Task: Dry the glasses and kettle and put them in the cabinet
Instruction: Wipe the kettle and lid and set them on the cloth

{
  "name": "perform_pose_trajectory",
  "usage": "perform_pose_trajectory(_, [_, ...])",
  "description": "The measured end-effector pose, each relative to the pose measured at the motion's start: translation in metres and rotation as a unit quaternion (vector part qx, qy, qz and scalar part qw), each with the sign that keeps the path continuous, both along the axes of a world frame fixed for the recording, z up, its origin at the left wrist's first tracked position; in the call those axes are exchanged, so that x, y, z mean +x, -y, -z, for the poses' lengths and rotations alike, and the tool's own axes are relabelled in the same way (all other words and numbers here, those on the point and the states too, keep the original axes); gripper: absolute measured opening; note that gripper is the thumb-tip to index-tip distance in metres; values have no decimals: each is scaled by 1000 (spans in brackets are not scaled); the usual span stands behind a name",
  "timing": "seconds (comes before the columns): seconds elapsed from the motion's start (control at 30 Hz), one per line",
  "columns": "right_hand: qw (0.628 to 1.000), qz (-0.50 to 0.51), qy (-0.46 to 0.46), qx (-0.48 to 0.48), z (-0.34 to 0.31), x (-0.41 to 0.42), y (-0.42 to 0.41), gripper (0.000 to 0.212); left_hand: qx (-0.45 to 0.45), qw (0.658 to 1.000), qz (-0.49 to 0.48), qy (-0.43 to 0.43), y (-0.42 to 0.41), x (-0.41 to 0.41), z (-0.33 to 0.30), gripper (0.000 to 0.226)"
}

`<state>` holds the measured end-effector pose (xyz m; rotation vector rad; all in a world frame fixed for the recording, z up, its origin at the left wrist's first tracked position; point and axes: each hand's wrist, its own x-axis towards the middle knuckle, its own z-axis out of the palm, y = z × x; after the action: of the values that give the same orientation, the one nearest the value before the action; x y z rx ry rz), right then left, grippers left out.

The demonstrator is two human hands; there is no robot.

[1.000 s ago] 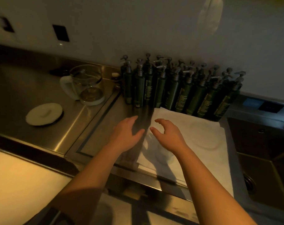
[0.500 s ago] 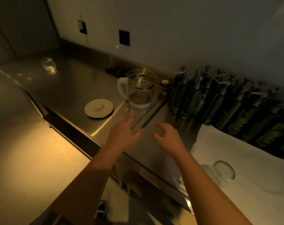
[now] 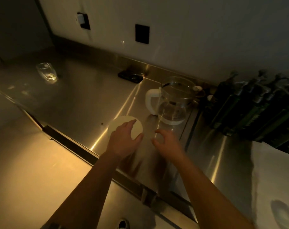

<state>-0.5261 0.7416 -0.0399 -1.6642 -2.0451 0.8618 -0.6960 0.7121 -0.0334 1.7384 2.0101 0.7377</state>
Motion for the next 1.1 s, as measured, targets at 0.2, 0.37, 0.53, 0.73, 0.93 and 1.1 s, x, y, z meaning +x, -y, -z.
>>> perform_pose_trajectory(0.2, [1000,2,-4,-21,13,-59,-22,47,-17,999,15,-32,-30,-67,16,68])
perform_pose_trajectory(0.37, [1000,-15,13,-17,25,-80,-40,52,-56,996,7,-62,-38,-90,46,87])
perform_pose_trajectory(0.53, [997,-59,22,-35,36,-94,-58,68,-139,986,34,-90,-39,-98,66,116])
perform_pose_trajectory(0.73, [992,-93,61,-54,55,-102,-70,88,-158,976,67,-134,-38,-107,79,128])
perform_pose_trajectory(0.93, [993,-79,76,-44,60,-104,-72,83,-125,983,65,-121,-36,-105,83,119])
perform_pose_trajectory(1.1, [994,-59,85,-22,56,-107,-74,75,-111,987,58,-101,-37,-108,82,117])
